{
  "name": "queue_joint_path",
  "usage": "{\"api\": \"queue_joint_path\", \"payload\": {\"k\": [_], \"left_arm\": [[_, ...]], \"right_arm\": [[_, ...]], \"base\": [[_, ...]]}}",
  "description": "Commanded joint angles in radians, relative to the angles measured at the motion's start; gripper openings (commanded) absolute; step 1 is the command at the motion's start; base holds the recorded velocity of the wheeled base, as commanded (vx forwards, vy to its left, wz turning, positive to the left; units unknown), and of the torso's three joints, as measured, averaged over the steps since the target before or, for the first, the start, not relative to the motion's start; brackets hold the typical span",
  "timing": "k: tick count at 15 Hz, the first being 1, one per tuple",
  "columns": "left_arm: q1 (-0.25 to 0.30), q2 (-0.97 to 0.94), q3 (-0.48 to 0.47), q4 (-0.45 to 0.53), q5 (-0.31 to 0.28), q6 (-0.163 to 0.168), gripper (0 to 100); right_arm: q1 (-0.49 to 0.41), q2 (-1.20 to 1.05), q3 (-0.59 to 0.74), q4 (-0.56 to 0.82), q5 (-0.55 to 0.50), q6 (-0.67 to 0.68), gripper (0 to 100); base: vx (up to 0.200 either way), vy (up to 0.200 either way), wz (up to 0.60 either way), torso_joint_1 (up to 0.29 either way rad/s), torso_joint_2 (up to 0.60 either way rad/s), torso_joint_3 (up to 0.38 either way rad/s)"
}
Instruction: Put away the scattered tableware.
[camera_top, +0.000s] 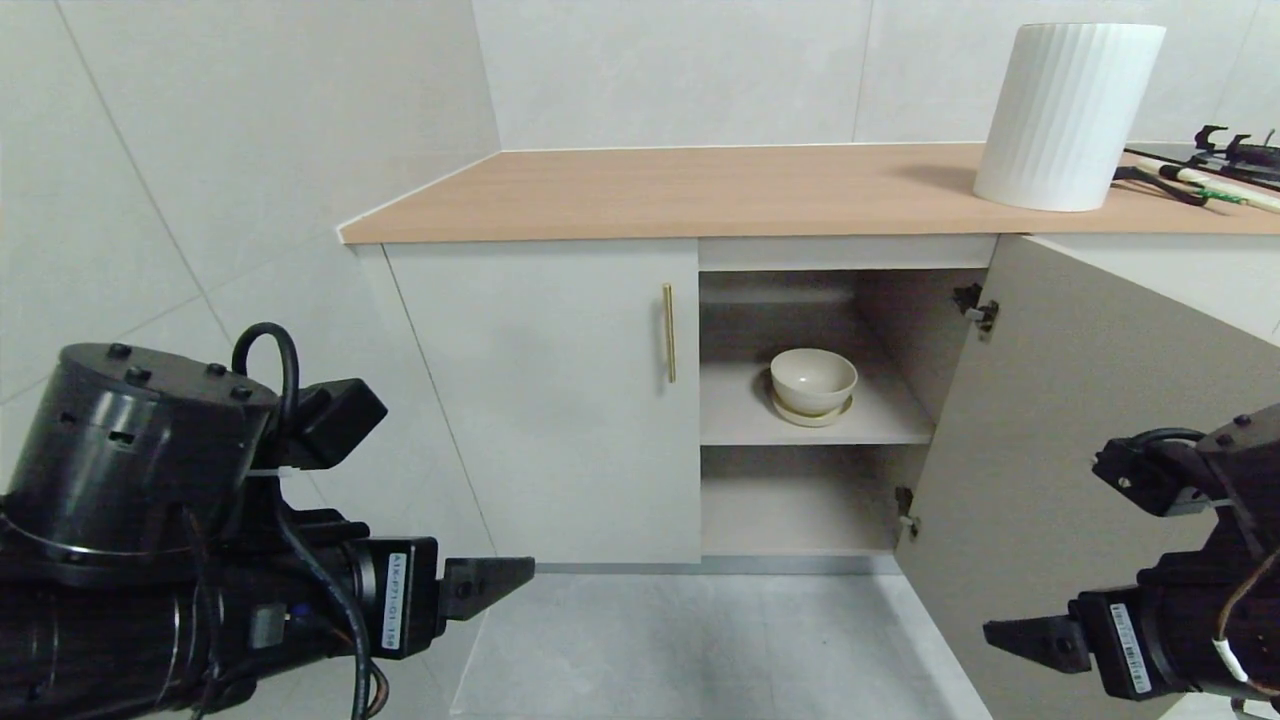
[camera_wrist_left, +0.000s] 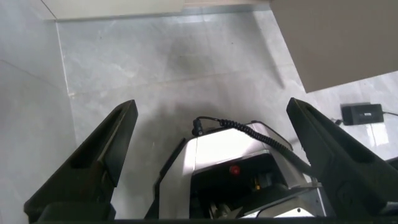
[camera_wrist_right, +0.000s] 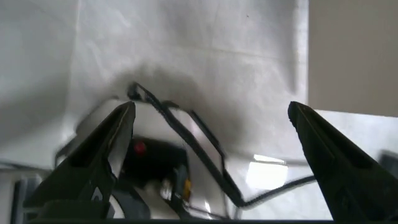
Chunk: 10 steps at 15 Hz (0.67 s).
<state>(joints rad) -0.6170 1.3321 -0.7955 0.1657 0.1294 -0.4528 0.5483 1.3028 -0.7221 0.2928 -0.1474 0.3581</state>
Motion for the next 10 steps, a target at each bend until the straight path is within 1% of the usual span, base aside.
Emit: {"api": "queue_joint_path", "payload": {"k": [1, 2, 4, 6, 10], "left_arm": [[0.000, 0.002, 0.002, 0.000, 0.001, 0.002, 100], [0.000, 0.002, 0.002, 0.000, 0.001, 0.002, 100], [0.000, 0.002, 0.002, 0.000, 0.003, 0.002, 100], [0.000, 0.002, 0.002, 0.000, 0.001, 0.002, 100], [0.000, 0.002, 0.002, 0.000, 0.001, 0.002, 100]], "right_arm": [[0.001, -0.034, -0.020, 0.043, -0.001, -0.013, 100], [0.001, -0.048, -0.033, 0.105, -0.003, -0.027, 100], [-0.001, -0.071, -0.040, 0.177, -0.004, -0.064, 100], [0.001, -0.082, -0.040, 0.227, -0.038, -0.093, 100], [0.001, -0.122, -0.039, 0.313, -0.052, -0.159, 100]], "base": [[0.000, -0.200, 0.00, 0.002, 0.00, 0.002], [0.000, -0.200, 0.00, 0.012, 0.01, -0.012], [0.000, -0.200, 0.00, 0.000, 0.00, 0.002], [0.000, -0.200, 0.00, 0.002, 0.01, 0.002], [0.000, -0.200, 0.00, 0.004, 0.01, -0.001]]}}
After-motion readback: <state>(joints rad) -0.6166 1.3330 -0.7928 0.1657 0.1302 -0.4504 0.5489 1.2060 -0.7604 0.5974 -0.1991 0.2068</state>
